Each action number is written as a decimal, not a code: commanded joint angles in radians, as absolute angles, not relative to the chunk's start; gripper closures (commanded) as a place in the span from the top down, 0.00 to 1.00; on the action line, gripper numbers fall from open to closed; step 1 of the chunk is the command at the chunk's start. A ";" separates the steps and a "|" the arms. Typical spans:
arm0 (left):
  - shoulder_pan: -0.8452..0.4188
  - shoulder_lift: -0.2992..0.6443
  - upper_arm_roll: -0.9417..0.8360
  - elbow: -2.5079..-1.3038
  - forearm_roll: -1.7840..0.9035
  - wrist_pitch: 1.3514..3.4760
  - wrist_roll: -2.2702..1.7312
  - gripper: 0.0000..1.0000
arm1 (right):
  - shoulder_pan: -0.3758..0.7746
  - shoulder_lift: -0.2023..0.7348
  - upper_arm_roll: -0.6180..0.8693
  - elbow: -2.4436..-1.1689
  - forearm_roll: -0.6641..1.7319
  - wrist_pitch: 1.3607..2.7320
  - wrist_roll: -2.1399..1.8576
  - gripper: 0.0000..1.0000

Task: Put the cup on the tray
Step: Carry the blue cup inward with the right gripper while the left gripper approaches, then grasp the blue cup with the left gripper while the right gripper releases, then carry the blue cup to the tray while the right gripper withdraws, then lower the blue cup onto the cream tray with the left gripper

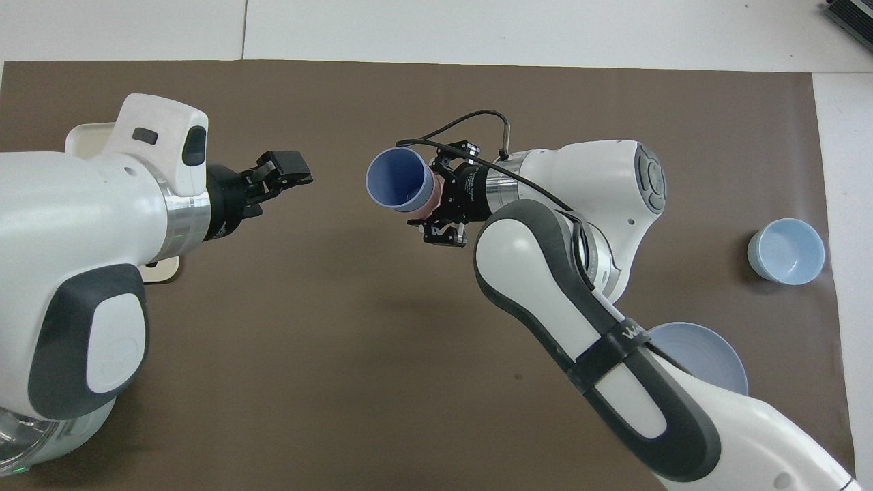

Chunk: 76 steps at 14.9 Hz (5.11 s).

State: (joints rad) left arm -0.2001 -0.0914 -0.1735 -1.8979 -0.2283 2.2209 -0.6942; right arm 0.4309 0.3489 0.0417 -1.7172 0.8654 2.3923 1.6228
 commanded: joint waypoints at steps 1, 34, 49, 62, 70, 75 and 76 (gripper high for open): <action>-0.238 -0.039 -0.156 -1.902 -0.261 2.305 -0.729 0.73 | 0.433 0.302 0.038 -1.750 0.827 2.376 1.652 0.00; -0.324 0.038 -0.141 -1.622 -0.331 1.919 -0.804 0.00 | 0.439 0.293 0.037 -1.756 0.821 2.372 1.651 0.00; 0.058 -0.144 -0.138 -1.857 -0.282 1.865 -0.266 0.00 | 0.135 0.311 0.035 -1.743 0.838 2.232 1.464 0.00; 0.365 0.103 -0.137 -1.949 -0.160 2.242 0.301 0.00 | -0.253 0.594 0.041 -1.533 1.035 1.856 0.971 0.00; 0.373 0.158 -0.138 -2.017 -0.160 2.416 0.313 0.00 | -0.265 0.624 0.041 -1.536 1.042 1.876 0.931 0.00; 0.373 0.170 -0.138 -2.043 -0.160 2.456 0.321 1.00 | -0.270 0.660 0.040 -1.534 1.035 1.876 0.910 0.00; 0.373 0.170 -0.138 -2.031 -0.160 2.445 0.321 1.00 | -0.270 0.670 0.040 -1.534 1.034 1.878 0.908 0.00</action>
State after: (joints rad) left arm 0.3618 0.1783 -0.1314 -2.0203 -0.1788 2.4237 0.3101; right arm -0.2547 0.6386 0.0267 -1.5534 1.0157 1.8822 0.9390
